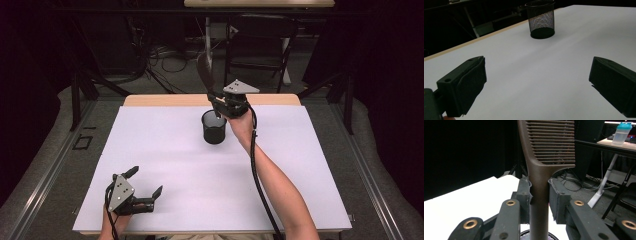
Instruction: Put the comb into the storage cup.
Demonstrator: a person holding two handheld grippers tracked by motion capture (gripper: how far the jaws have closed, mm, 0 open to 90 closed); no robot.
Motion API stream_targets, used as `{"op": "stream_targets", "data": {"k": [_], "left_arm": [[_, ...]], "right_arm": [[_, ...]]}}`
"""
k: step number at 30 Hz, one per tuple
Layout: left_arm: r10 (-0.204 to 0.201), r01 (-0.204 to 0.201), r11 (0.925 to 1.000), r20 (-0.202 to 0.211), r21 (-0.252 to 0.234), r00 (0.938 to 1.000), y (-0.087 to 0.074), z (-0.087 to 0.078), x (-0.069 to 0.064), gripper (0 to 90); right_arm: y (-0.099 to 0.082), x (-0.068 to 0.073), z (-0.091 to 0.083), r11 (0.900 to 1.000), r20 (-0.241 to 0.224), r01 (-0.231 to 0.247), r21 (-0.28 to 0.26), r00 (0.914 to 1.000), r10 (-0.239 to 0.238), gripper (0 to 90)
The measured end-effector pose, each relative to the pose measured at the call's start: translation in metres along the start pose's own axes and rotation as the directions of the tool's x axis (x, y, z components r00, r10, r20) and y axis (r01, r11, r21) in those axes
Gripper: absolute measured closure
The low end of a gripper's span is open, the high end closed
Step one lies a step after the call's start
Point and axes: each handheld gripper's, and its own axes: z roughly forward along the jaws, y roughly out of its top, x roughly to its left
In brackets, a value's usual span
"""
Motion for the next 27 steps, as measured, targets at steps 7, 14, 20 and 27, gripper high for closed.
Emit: {"op": "stream_targets", "data": {"k": [7, 14, 20, 27], "left_arm": [[0.001, -0.001, 1.0000, -0.001, -0.001, 1.0000, 0.000, 0.000, 0.000, 1.2], [0.001, -0.001, 1.0000, -0.001, -0.002, 1.0000, 0.000, 0.000, 0.000, 1.2], [0.002, -0.002, 1.0000, -0.002, -0.002, 1.0000, 0.000, 0.000, 0.000, 1.2], [-0.001, 0.001, 1.0000, -0.001, -0.002, 1.0000, 0.000, 0.000, 0.000, 1.3]], "right_arm": [[-0.002, 0.003, 0.003, 1.0000, -0.006, 0.001, 0.006, 1.0000, -0.001, 72.5], [-0.003, 0.004, 0.007, 1.0000, -0.009, -0.001, 0.009, 1.0000, 0.001, 72.5], [-0.005, 0.004, 0.010, 0.9998, -0.011, -0.006, 0.017, 0.9999, 0.007, 72.5], [-0.008, 0.005, 0.015, 0.9993, -0.014, -0.008, 0.035, 0.9999, 0.009, 72.4]]}}
